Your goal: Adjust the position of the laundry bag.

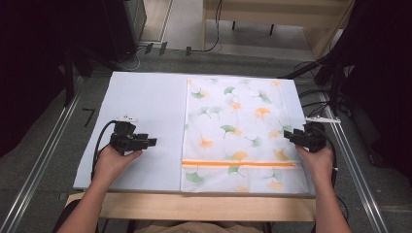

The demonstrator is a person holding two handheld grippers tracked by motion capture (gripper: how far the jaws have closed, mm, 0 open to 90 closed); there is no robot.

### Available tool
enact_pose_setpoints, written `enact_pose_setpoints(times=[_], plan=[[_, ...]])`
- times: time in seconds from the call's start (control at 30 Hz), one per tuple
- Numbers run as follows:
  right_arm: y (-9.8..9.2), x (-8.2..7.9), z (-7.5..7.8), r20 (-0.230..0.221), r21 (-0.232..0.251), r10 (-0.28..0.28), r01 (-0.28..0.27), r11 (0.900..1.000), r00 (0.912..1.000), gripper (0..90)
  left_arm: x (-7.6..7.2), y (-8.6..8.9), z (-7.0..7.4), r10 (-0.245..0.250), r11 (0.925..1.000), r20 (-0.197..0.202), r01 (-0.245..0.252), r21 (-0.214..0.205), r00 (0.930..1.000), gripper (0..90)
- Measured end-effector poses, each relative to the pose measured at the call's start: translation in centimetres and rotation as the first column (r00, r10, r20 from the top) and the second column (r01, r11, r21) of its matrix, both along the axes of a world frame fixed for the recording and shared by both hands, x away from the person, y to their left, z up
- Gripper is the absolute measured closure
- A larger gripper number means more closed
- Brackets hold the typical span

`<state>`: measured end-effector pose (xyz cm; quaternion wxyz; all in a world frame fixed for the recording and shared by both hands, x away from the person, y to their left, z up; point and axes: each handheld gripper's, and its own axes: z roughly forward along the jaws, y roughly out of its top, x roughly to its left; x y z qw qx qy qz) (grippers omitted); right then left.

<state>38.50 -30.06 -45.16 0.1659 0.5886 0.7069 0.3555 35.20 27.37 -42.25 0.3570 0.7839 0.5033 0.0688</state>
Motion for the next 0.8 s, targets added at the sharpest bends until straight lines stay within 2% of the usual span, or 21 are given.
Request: enact_pose_setpoints(times=[0.1,0.23,0.37,0.43,0.53,0.63,0.8], plan=[[-0.2,0.0,0.0,-0.014,0.010,-0.005,0.005,0.9999,0.9999,50.5,0.0,-0.1,0.0,-0.008,0.9998,0.008,0.008,0.018,0.9999,46.0],[-0.3,0.0,-0.1,-0.018,0.013,0.004,-0.003,0.9999,0.9998,48.6,0.0,-0.1,0.0,-0.009,0.9999,0.013,0.009,0.013,0.9999,44.0],[0.0,0.0,0.0,0.019,0.005,0.041,-0.041,0.9992,0.9990,44.5,0.1,0.0,-0.1,-0.011,0.9999,-0.003,0.011,0.000,0.9999,41.4],[0.3,0.0,0.0,0.026,-0.008,0.056,-0.055,0.9984,0.9981,43.3,0.2,0.1,-0.2,-0.018,0.9998,-0.020,0.017,-0.013,0.9996,40.2],[0.5,0.1,-0.2,0.017,-0.016,0.065,-0.065,0.9978,0.9978,42.0,0.1,0.1,-0.5,-0.025,0.9982,-0.074,0.021,-0.057,0.9969,40.8],[0.7,0.3,-0.4,0.009,-0.013,0.063,-0.063,0.9979,0.9980,40.9,-0.2,-0.3,-0.5,-0.044,0.9986,-0.058,0.043,-0.030,0.9973,40.7],[0.8,0.4,-0.4,0.005,-0.009,0.073,-0.073,0.9973,0.9973,40.9,-0.1,-0.2,-0.6,-0.044,0.9989,-0.062,0.043,-0.017,0.9971,40.2]])
